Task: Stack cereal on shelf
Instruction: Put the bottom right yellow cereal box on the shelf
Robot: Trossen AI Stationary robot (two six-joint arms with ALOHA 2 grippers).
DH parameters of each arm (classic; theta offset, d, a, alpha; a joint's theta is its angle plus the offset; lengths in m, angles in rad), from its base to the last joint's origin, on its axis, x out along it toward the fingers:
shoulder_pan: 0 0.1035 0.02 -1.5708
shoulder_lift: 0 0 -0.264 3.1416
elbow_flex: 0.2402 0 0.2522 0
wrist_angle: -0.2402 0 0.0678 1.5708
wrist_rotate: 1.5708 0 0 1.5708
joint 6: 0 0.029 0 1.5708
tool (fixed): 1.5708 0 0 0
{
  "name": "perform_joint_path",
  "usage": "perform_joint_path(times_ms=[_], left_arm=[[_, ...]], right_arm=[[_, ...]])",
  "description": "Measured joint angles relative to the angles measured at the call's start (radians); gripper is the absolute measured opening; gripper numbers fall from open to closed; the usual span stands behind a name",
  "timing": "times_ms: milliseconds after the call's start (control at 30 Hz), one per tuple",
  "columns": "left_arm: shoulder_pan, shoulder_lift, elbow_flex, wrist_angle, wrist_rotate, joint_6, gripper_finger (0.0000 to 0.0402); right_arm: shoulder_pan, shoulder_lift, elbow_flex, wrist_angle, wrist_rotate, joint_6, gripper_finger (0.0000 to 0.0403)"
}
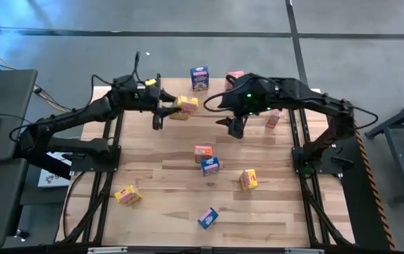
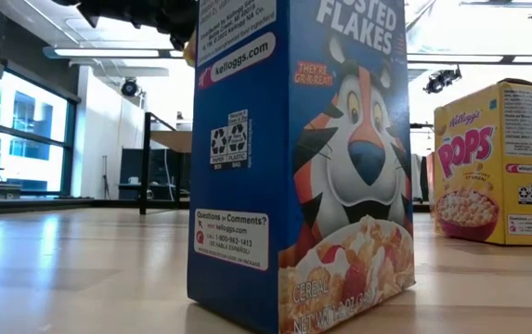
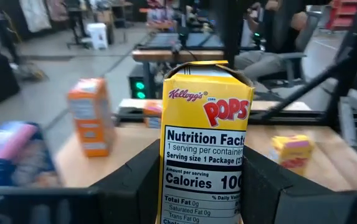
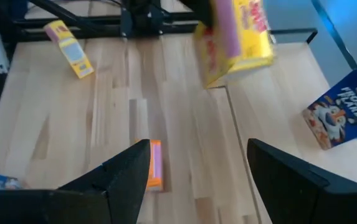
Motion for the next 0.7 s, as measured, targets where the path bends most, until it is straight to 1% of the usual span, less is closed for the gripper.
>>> perform_joint_path(times_ms=[67,233,367,467,533,700], left_arm=[[0.043,-0.001,0.0,0.015,0.0,0.017,0.0154],[0.142,0.025,0.0,0.044,0.013,0.03,0.0154],[0.224,0.069,-0.022,0.161,0.109,0.014,0.0154],[0.275,0.107,-0.042,0.229,0.126,0.002,0.0154],[0.302,0.132,-0.056,0.266,0.134,0.003,0.0154],[0.362,0.199,-0.069,0.364,0.218,-0.03,0.0154]], right_arm=[[0.004,-0.023,0.0,-0.01,-0.002,-0.007,0.0261],[0.021,-0.066,0.0,-0.041,0.032,-0.029,0.0261],[0.039,-0.085,0.0,-0.064,0.122,-0.025,0.0261],[0.046,-0.089,0.0,-0.072,0.177,-0.016,0.0261],[0.046,-0.088,0.0,-0.081,0.189,-0.015,0.0261],[0.046,-0.088,0.0,-0.104,0.189,-0.014,0.0261]])
